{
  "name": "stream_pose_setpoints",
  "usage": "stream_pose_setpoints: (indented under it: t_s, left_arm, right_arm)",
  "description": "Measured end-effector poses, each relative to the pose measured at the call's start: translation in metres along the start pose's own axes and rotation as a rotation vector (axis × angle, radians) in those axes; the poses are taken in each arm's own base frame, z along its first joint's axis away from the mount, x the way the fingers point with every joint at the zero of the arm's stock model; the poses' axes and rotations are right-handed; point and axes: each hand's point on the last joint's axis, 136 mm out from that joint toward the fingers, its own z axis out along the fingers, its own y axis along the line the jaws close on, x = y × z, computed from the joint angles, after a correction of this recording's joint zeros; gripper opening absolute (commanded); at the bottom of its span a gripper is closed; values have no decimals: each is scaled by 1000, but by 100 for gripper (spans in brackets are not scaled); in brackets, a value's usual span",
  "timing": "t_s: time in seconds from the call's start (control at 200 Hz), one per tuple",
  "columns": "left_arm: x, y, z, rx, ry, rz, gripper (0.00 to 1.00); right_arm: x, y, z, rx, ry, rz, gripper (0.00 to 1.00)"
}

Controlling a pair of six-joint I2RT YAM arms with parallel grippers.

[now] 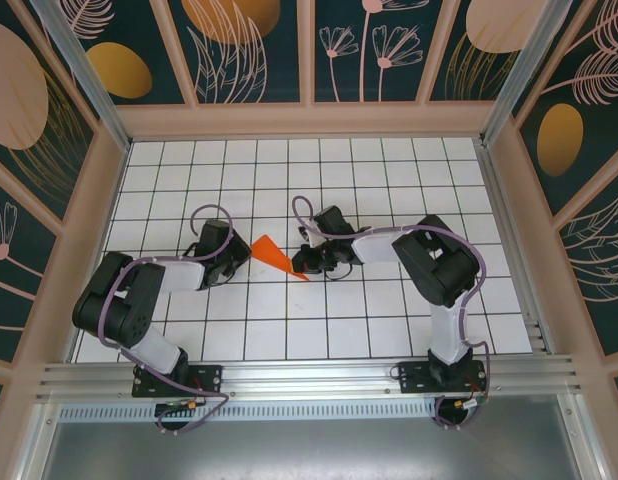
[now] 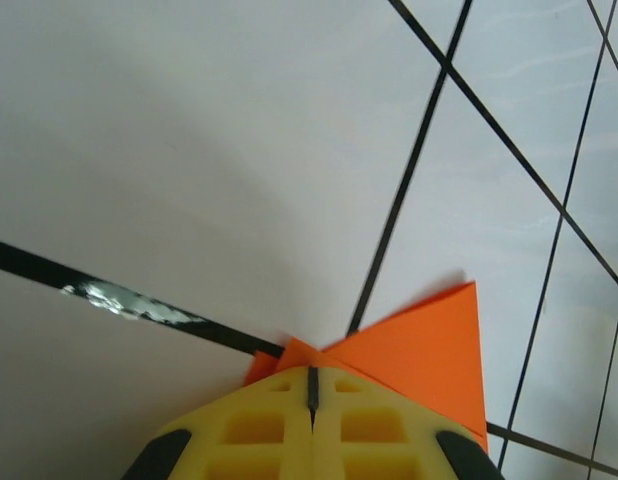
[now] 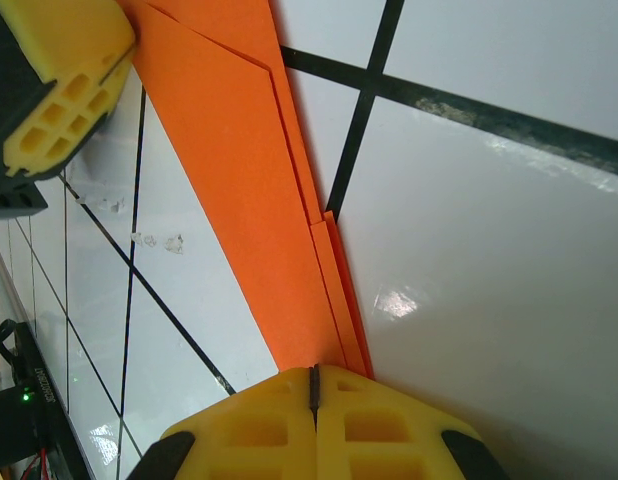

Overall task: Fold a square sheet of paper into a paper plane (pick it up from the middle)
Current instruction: Fold the wing for the fifth time at the center of the table.

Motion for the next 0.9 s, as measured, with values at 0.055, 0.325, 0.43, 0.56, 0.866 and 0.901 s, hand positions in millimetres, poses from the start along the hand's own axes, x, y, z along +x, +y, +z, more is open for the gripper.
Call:
stream_pose_setpoints:
  t_s: [0.055,0.325,0.43,0.56,0.866,0.901]
  left_arm:
    - [-4,2,-1,-5,-9,8,0]
    - [-30,2,-23,-34,-78,61,1]
    - [-34,-26,-40,66,-91,84,2]
    - [-27,-60,-55,198,-83,108,2]
    - [35,-74,-30,252,95,143,0]
    - [41,-70,-24,244,112,140,0]
  right_arm:
    - [0,0,0,0,-1,-1,4]
    - [-2,2,-1,-3,-8,-7,4]
    - [-2,2,-1,-1,-7,-9,4]
    - [-3,3,-2,0,-3,-6,4]
    - [1,7,-2,-27,18,0,5]
    - [2,8,-2,-28,21,2,5]
